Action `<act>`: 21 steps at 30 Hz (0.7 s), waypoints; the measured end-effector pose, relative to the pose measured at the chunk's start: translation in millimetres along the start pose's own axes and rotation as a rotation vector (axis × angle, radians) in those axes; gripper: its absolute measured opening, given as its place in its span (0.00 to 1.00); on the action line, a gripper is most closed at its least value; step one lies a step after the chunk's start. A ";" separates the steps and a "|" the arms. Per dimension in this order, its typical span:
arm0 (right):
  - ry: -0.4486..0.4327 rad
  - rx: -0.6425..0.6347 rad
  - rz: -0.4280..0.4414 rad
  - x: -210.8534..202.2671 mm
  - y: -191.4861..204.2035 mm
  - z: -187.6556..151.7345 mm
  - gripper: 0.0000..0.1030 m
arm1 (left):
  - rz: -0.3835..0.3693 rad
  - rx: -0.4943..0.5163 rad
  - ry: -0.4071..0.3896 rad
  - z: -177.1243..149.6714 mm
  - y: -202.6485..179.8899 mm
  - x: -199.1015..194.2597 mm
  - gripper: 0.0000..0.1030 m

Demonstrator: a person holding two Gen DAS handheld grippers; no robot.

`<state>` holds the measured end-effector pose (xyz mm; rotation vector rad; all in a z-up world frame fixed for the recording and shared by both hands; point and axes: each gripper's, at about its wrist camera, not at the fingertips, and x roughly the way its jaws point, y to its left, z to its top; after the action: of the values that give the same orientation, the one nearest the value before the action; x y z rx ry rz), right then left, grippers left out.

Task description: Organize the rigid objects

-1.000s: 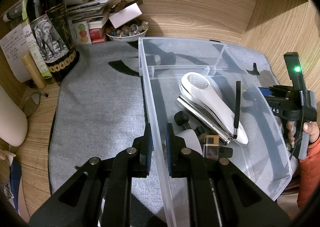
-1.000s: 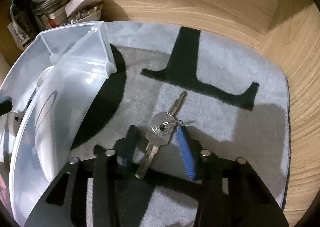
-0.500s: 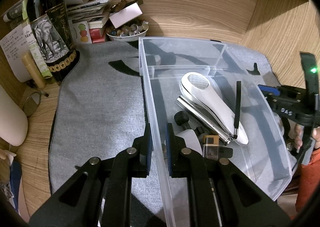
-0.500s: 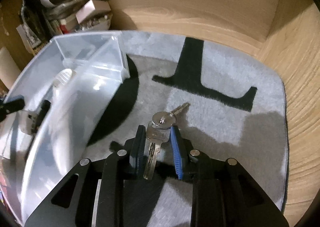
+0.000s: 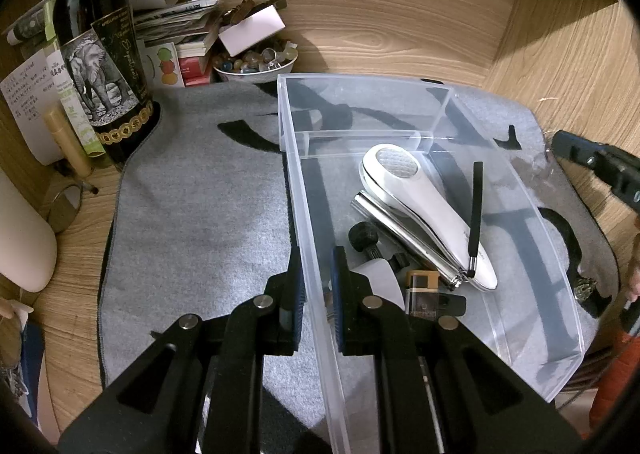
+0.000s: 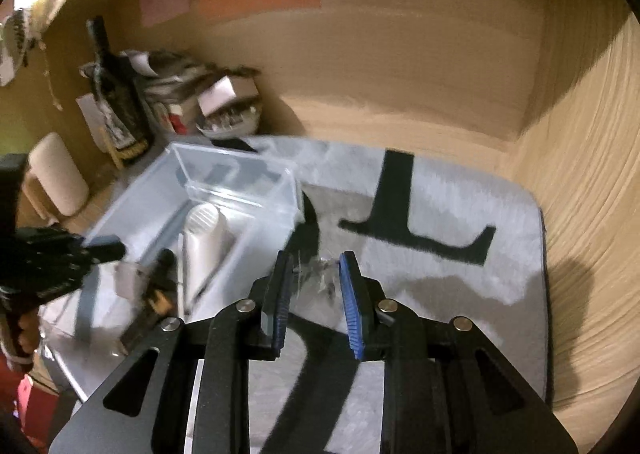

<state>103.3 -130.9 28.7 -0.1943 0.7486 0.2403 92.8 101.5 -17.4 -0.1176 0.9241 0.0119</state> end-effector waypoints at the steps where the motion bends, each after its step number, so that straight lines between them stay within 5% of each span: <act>1: -0.002 -0.002 0.007 -2.7 2.0 0.8 0.07 | 0.000 0.000 0.000 0.0 0.0 0.0 0.11; 5: -0.030 -0.026 0.009 -11.7 9.3 5.1 0.07 | -0.003 -0.001 0.000 -0.3 1.0 -0.1 0.11; 12: 0.059 -0.015 -0.010 8.5 -1.8 -6.3 0.09 | -0.001 -0.001 0.000 -0.2 0.7 0.0 0.11; 17: 0.155 0.009 -0.029 34.1 -12.6 -27.1 0.33 | -0.002 -0.001 0.000 0.1 0.4 -0.1 0.11; 21: 0.236 0.023 -0.037 55.1 -15.6 -44.9 0.35 | -0.001 0.003 0.001 0.3 0.2 -0.5 0.11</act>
<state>117.6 -149.4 -40.3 -0.2167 0.9804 0.1756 92.8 101.8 -16.9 -0.1158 0.9253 0.0095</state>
